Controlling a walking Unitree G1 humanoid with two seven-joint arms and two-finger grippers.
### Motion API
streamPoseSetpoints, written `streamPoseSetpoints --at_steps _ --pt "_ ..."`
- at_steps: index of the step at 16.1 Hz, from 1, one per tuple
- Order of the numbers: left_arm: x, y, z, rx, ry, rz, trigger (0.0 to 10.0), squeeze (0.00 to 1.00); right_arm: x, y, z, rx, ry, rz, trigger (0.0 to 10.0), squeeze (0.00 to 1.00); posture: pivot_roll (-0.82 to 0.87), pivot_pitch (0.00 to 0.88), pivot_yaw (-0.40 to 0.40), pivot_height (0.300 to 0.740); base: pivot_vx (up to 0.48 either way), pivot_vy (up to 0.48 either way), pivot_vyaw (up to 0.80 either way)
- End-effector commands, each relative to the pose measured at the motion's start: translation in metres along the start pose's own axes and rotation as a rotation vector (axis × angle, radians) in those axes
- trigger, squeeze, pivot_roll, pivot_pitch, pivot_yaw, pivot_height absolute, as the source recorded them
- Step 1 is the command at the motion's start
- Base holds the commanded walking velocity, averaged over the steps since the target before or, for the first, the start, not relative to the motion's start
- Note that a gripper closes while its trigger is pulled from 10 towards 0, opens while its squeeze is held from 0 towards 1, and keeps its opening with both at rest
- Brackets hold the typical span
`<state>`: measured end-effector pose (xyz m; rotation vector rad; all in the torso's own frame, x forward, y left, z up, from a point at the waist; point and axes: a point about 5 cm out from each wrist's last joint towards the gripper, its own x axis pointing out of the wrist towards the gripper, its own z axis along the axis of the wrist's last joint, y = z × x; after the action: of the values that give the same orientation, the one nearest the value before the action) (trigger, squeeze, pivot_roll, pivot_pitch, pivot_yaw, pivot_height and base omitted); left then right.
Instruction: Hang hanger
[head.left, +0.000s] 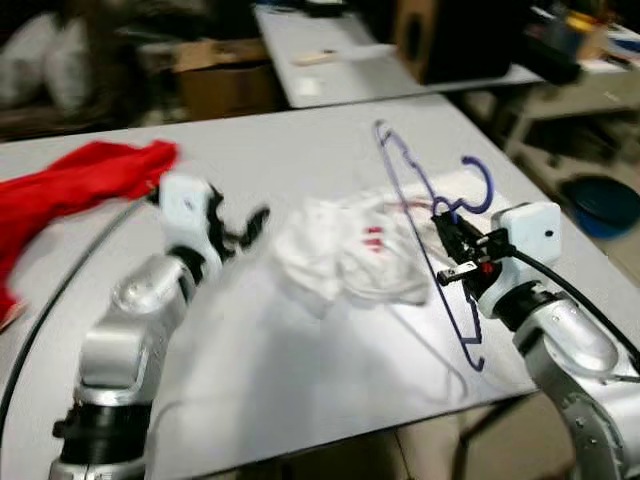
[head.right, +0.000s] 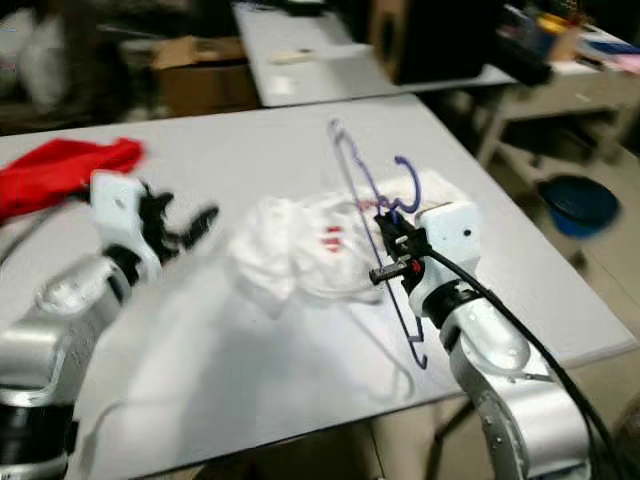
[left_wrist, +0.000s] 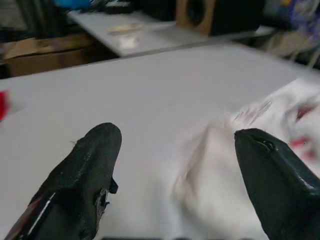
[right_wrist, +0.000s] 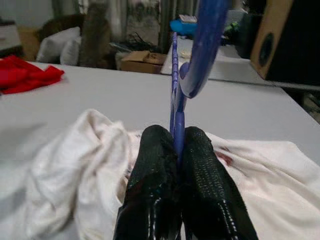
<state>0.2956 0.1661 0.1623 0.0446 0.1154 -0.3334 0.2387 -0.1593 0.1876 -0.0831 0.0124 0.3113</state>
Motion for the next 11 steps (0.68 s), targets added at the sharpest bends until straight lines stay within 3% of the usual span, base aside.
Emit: streamPoseSetpoints --at_steps 1,2,3,6,11 --pt "0.000 -0.004 0.004 0.035 -0.016 -0.015 10.0 0.00 -0.001 -0.003 -0.001 -0.001 -0.008 -0.032 10.0 0.00 0.01 0.000 0.043 0.740 0.000 0.000 0.80" --pt "0.000 -0.005 0.002 0.032 -0.017 -0.015 10.0 0.00 -0.002 -0.004 -0.002 0.008 -0.023 -0.059 10.0 0.00 0.01 0.000 0.046 0.740 0.000 0.000 0.80" --pt "0.002 -0.003 0.003 0.030 -0.067 0.040 10.0 0.06 -0.004 -0.004 -0.002 0.018 -0.039 -0.084 10.0 0.00 0.00 0.000 0.050 0.740 0.000 0.000 0.80" --pt "0.003 -0.006 0.004 0.053 -0.104 0.066 10.0 0.00 -0.006 0.000 -0.008 0.071 -0.032 -0.064 10.0 0.00 0.00 0.000 0.053 0.740 0.000 0.000 0.80" --pt "0.000 -0.006 0.000 0.072 -0.104 0.050 10.0 0.00 -0.009 0.004 -0.016 0.108 -0.020 -0.062 10.0 0.00 0.00 0.000 0.049 0.740 0.000 0.346 0.00"
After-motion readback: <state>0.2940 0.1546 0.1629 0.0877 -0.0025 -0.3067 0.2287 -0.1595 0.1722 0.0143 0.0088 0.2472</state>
